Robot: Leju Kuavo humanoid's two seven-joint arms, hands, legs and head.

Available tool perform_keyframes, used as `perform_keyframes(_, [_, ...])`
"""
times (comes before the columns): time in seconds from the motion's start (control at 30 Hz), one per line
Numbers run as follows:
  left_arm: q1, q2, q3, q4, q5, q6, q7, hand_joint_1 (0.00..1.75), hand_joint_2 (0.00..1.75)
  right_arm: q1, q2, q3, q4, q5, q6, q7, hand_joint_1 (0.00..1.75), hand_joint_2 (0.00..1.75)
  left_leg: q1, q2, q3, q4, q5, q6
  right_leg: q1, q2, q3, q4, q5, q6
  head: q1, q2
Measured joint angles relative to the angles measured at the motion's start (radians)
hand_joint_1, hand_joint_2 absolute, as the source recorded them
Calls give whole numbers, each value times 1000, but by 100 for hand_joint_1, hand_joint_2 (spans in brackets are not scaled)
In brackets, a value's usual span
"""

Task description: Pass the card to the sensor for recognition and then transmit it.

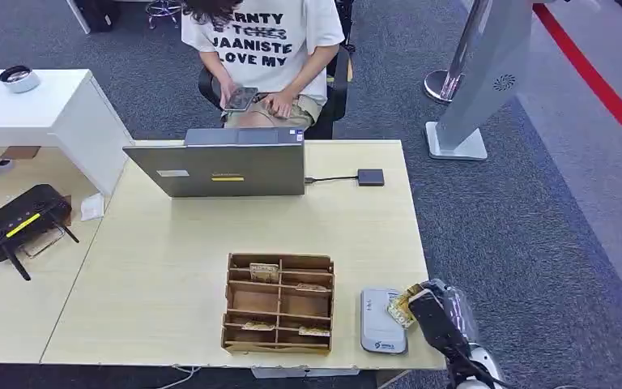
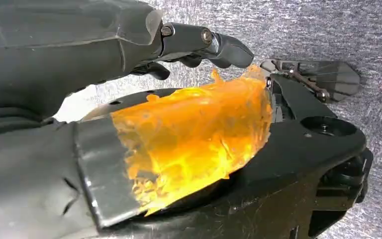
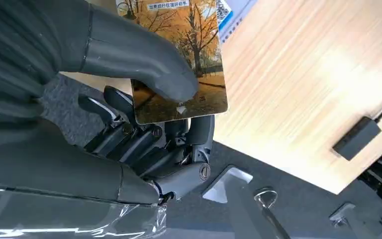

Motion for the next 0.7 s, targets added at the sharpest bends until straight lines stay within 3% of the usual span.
perform_keyframes(0.7, [0,1,0,0,-8,-1,6,0,0,1,-22,31,25,30,13,29,175,175,0,0,0,0,0,0,0,0,0,0,0,0,0,0])
